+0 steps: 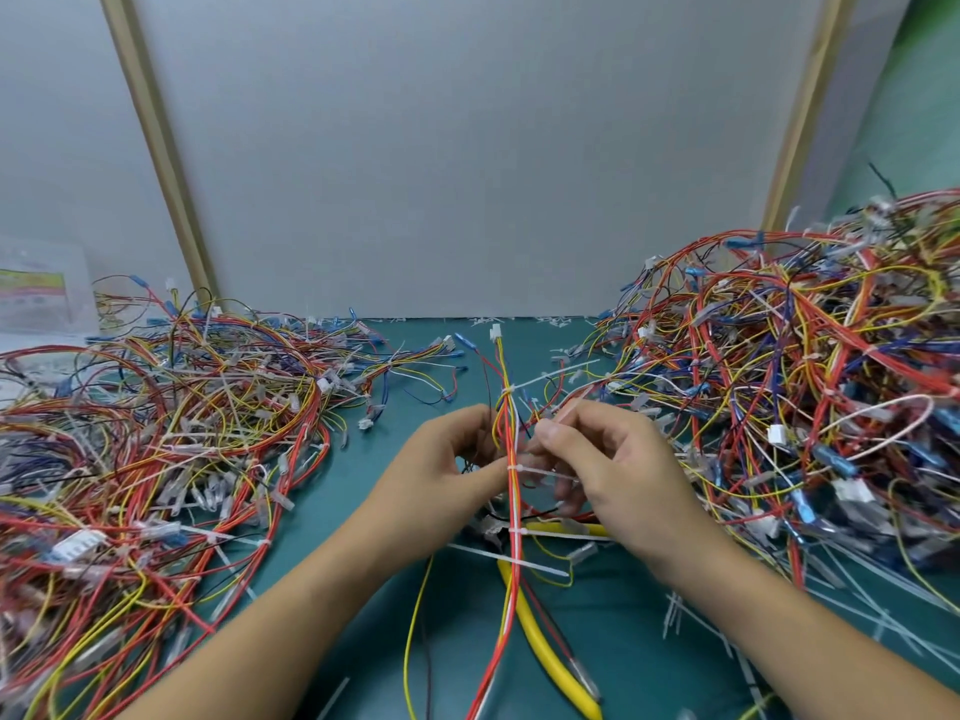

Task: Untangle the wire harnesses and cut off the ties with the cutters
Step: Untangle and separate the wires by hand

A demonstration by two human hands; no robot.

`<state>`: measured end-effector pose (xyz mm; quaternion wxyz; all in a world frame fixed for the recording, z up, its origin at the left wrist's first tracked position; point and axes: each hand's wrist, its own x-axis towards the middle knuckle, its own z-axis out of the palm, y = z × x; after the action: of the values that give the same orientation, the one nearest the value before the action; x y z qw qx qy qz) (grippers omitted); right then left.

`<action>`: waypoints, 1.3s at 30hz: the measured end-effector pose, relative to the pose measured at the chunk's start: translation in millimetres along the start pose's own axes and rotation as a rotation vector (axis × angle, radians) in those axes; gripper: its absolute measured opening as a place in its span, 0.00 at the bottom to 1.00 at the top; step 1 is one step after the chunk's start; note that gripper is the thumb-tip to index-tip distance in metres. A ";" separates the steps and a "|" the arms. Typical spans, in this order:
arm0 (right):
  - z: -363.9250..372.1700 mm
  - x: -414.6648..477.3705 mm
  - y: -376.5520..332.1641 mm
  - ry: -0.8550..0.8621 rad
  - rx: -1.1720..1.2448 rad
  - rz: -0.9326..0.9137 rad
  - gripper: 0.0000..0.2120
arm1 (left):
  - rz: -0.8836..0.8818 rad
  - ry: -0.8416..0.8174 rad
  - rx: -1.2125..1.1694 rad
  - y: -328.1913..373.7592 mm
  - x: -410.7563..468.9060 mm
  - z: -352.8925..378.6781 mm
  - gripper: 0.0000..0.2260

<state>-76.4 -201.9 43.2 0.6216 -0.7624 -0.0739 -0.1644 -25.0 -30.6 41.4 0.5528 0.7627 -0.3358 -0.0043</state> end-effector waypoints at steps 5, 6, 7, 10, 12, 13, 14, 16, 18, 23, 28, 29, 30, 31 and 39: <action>-1.7 -0.6 3.1 0.075 -0.125 -0.087 0.11 | 0.028 0.058 0.017 -2.3 0.7 0.9 0.08; -1.6 -0.8 3.3 0.083 -0.153 -0.102 0.10 | 0.025 0.065 0.026 -2.7 0.8 1.2 0.08; -1.3 -1.2 3.5 0.089 -0.178 -0.116 0.10 | 0.022 0.069 0.037 -3.0 0.8 1.4 0.07; -1.4 -2.1 2.8 0.125 -0.173 -0.132 0.09 | 0.025 0.072 0.060 -1.5 0.6 2.2 0.05; -2.5 -3.1 1.2 0.169 -0.145 -0.139 0.09 | 0.037 0.070 0.063 1.6 1.0 3.7 0.05; -2.7 -3.9 0.5 0.185 -0.132 -0.144 0.10 | 0.041 0.074 0.072 3.0 1.5 4.1 0.05; -1.9 -4.5 -0.2 0.190 -0.121 -0.145 0.10 | 0.043 0.076 0.081 3.7 1.7 4.0 0.05; 0.2 -6.0 -1.4 0.179 -0.117 -0.131 0.10 | 0.048 0.077 0.085 3.1 0.8 2.8 0.05; 1.2 -6.6 -1.8 0.179 -0.116 -0.121 0.09 | 0.026 0.066 0.067 3.0 -0.4 2.5 0.08; 0.2 -6.0 0.1 0.205 -0.077 -0.128 0.09 | 0.018 0.063 0.074 6.0 0.9 3.2 0.07; 0.1 -6.9 -0.9 0.147 -0.104 -0.148 0.08 | -0.314 0.022 -0.163 10.4 11.6 -8.2 0.10; -0.9 -6.5 -1.3 0.149 -0.110 -0.162 0.07 | -0.426 0.035 -0.234 7.9 17.1 -10.6 0.14; -1.2 -6.2 -1.3 0.147 -0.106 -0.169 0.07 | -0.483 0.102 -0.253 5.0 21.6 -13.0 0.16; -1.6 -6.0 -1.0 0.134 -0.096 -0.170 0.07 | -0.474 0.194 -0.210 4.7 21.4 -13.3 0.15; 2.8 -8.5 -0.5 -0.054 -0.041 -0.136 0.08 | -0.465 0.220 -0.214 -1.9 20.6 -14.3 0.19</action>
<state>-84.1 -198.3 40.2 0.5908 -0.7724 -0.1390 -0.1872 -2.7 -28.9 52.8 0.6477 0.7522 -0.0874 -0.0836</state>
